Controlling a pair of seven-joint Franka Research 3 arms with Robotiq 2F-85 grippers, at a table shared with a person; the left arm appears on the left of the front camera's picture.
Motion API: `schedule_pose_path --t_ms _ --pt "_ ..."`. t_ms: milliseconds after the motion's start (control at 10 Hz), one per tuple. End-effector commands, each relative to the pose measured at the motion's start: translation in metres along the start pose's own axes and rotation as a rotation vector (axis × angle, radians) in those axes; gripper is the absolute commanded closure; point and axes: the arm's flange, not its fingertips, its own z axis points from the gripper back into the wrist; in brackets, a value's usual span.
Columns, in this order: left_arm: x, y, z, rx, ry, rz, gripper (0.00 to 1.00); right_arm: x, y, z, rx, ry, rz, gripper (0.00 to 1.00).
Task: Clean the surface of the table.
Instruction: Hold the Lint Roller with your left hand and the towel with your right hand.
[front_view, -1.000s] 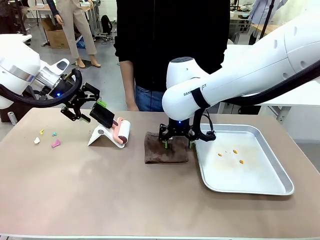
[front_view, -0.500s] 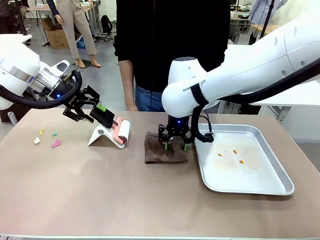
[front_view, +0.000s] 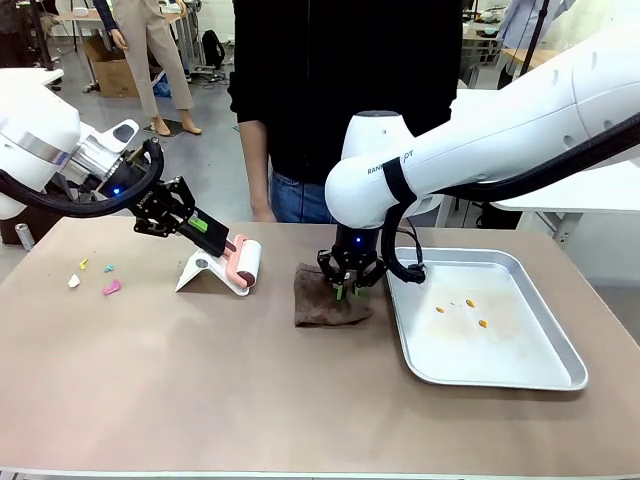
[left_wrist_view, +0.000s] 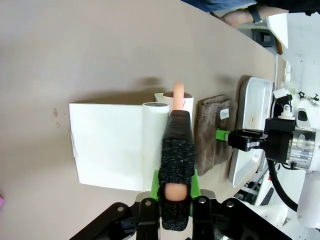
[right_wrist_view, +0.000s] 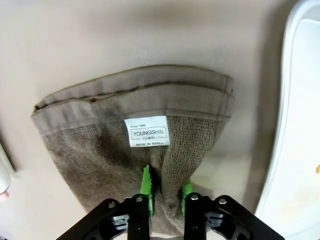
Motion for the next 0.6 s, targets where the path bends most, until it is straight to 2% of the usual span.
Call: schedule_pose_path --t_ms 0,500 --pt "-0.0012 0.0046 0.0028 -0.027 -0.011 -0.014 1.0 0.0013 -0.007 -0.0162 0.009 0.006 0.012 1.0" --pt "-0.003 0.0019 0.0061 -0.065 -0.052 -0.029 1.0 0.0006 -0.0053 -0.0188 0.001 0.018 0.014 1.0"
